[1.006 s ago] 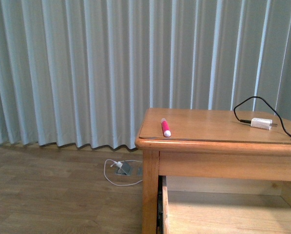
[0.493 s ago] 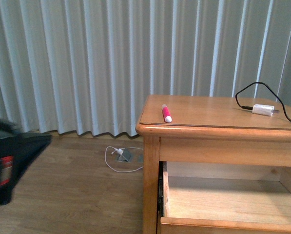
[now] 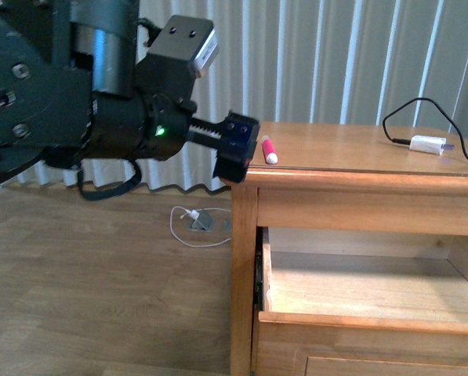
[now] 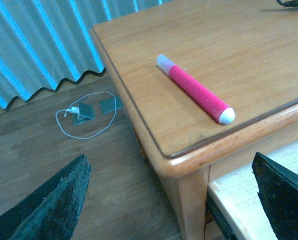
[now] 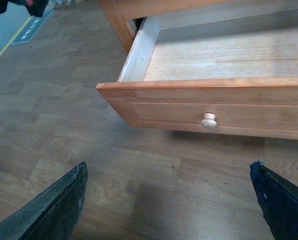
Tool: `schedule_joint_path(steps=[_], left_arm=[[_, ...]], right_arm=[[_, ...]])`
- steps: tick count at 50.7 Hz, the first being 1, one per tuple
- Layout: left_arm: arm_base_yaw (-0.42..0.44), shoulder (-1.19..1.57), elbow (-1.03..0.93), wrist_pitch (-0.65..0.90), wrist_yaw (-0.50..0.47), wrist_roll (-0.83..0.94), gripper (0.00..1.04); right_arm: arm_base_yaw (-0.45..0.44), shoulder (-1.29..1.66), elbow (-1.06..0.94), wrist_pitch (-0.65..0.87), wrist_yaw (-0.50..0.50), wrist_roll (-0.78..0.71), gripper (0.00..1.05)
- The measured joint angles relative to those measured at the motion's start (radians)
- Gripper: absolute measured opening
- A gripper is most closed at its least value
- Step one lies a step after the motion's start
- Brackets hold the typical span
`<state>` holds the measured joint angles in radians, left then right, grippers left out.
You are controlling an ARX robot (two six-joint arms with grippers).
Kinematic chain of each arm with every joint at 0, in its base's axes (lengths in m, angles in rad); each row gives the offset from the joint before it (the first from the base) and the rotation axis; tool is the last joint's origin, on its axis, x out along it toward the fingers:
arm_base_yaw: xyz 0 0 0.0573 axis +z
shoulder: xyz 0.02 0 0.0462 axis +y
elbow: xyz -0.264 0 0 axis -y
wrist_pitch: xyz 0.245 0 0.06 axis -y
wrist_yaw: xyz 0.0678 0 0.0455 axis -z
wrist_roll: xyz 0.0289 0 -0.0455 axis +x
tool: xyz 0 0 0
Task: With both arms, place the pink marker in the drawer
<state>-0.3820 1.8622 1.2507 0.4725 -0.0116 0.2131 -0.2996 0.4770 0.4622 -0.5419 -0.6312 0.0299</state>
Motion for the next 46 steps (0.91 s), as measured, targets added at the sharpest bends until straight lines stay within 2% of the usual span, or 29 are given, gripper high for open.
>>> schedule_joint_path(steps=[19, 30, 46], left_arm=[[-0.043, 0.224, 0.350, -0.158, -0.029, -0.027, 0.99], [-0.046, 0.293, 0.456, -0.257, -0.005, -0.042, 0.99], [-0.047, 0.367, 0.555, -0.312, -0.011, -0.061, 0.99]], right_arm=[[0.000, 0.000, 0.000, 0.000, 0.000, 0.000, 0.96], [0.000, 0.000, 0.000, 0.000, 0.000, 0.000, 0.96], [0.000, 0.000, 0.000, 0.000, 0.000, 0.000, 0.96]])
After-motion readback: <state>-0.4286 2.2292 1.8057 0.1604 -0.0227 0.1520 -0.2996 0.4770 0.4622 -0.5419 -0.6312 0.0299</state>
